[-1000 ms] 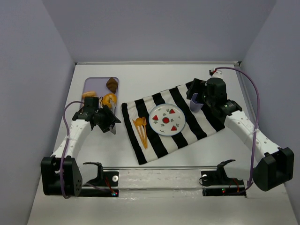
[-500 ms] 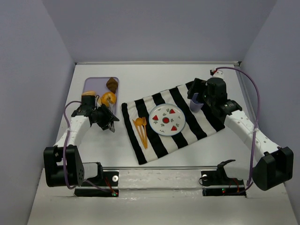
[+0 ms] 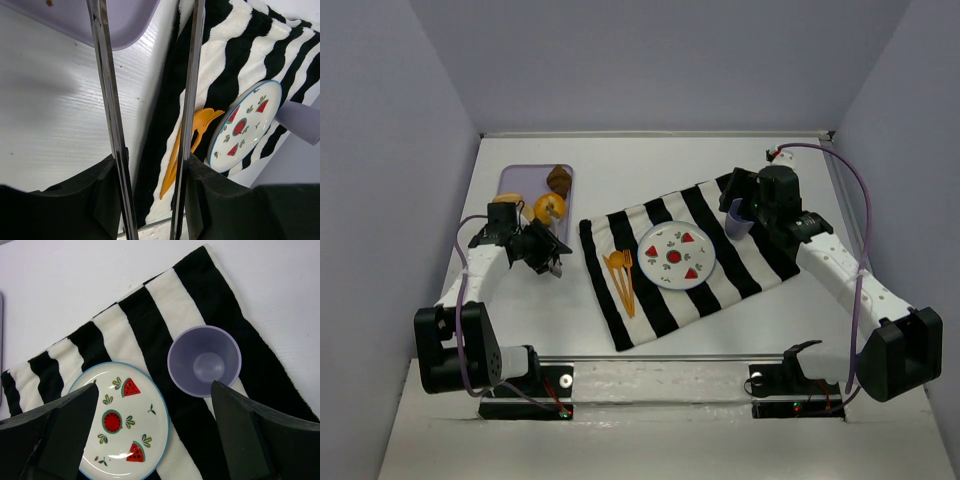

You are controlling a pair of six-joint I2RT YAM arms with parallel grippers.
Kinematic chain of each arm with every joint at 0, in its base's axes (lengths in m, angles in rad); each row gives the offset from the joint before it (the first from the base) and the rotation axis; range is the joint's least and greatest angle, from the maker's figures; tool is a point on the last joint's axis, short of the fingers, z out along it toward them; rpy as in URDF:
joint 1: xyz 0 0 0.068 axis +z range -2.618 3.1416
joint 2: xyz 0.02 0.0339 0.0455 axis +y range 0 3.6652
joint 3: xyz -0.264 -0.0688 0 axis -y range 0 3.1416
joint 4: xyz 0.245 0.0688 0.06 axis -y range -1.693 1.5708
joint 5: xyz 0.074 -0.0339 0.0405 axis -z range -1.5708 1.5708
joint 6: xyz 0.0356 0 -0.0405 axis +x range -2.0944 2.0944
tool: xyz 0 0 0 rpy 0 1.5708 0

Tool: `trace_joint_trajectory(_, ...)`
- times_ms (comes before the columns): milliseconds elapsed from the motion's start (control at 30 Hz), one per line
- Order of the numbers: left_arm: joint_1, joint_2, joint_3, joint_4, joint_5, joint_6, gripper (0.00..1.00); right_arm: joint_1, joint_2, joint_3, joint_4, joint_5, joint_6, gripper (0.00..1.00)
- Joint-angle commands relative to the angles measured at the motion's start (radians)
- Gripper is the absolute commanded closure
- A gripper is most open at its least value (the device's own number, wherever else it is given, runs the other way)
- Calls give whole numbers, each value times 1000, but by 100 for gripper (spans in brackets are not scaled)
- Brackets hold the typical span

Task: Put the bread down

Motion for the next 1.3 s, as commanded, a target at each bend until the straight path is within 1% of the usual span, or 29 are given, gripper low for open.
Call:
trace_joint_trajectory(0,29,-12,24,33,64,-5,46,-4,2,7,37,31,-7,0)
trace_joint_trajectory(200,52,-37,4,92,120,-35,45,-4,8,11,34,27,-10,0)
trace_joint_trajectory(233,54,-41,6,96,121,-34,43,-4,9,11,33,27,-10,0)
trace_joint_trajectory(333,66,-41,4,100,113,-32,42,-4,14,14,33,24,-5,0)
trace_joint_trajectory(400,77,-46,-16,134,129,-51,42,-4,16,14,34,17,-7,0)
trace_joint_trajectory(567,94,-40,-29,146,133,-54,44,-4,22,15,33,22,-5,0)
trace_joint_trajectory(633,100,-35,-34,152,132,-62,46,-4,28,18,34,21,-7,0)
trace_joint_trajectory(733,103,-6,-20,145,136,-46,48,-4,37,21,33,13,-7,0)
trace_joint_trajectory(1033,101,43,12,102,118,-20,48,-4,42,23,34,17,-7,0)
trace_joint_trajectory(1233,103,72,50,45,86,9,54,-4,45,24,34,25,-10,0)
trace_joint_trajectory(1267,101,72,58,40,81,12,56,-4,45,24,33,25,-8,0)
